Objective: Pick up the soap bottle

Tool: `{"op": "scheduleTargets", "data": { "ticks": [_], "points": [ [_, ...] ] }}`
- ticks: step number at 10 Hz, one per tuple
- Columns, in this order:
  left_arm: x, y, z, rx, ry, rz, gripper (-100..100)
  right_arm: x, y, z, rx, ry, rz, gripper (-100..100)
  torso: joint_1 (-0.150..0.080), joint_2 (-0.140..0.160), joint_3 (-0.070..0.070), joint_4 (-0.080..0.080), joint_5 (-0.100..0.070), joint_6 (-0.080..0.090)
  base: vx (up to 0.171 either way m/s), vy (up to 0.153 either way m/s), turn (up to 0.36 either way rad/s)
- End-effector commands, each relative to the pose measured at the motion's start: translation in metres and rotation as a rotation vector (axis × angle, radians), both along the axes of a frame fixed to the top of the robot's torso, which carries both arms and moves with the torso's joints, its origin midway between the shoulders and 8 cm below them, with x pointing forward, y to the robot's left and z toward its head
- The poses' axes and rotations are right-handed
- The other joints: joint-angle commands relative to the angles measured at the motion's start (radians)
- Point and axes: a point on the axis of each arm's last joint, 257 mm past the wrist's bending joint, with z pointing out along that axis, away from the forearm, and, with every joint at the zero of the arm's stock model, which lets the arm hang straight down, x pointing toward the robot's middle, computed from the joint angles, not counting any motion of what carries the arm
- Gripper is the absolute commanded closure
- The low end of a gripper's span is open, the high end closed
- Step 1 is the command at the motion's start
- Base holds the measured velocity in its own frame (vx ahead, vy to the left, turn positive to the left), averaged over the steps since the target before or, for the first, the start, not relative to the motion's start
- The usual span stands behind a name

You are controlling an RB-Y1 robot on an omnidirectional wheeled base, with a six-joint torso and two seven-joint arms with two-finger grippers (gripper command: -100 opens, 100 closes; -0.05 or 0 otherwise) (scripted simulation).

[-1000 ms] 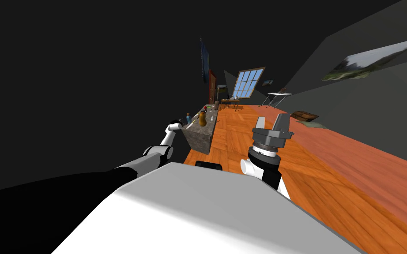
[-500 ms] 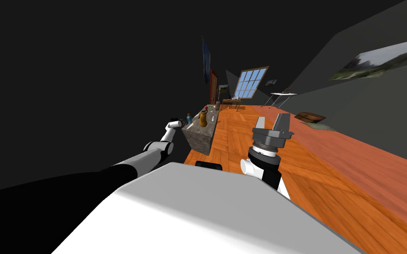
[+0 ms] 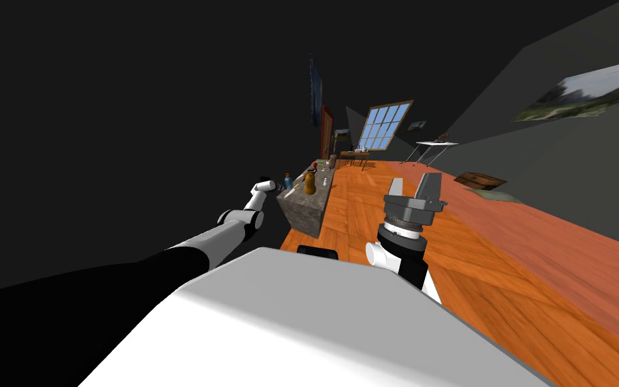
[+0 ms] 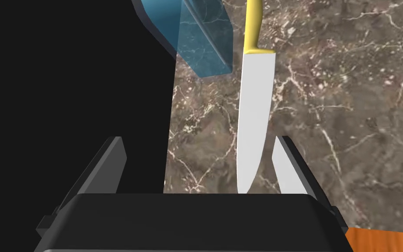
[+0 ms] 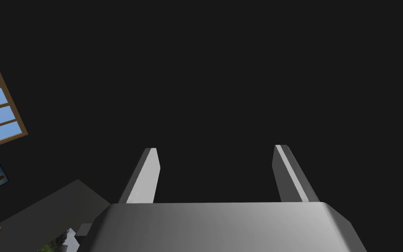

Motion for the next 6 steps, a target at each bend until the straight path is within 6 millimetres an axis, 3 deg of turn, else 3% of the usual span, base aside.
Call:
{"op": "scheduleTargets", "data": {
  "ticks": [1, 2, 6],
  "points": [
    [0.001, -0.001, 0.005, -0.056, 0.036, 0.022, -100, 0.000, 0.000, 0.000, 0.000, 0.000, 0.000, 0, 0.000, 0.000, 0.000, 0.000, 0.000, 0.000, 0.084, 0.002, 0.042],
    [-0.004, 0.000, -0.004, -0.063, 0.065, 0.025, -100, 0.000, 0.000, 0.000, 0.000, 0.000, 0.000, 0, 0.000, -0.001, -0.001, 0.000, 0.000, 0.000, 0.077, 0.001, 0.012],
    [-0.009, 0.000, -0.001, -0.154, 0.150, 0.065, -100, 0.000, 0.000, 0.000, 0.000, 0.000, 0.000, 0, 0.000, -0.002, -0.001, -0.001, 0.000, 0.000, 0.089, -0.001, 0.015]
  ]
}}
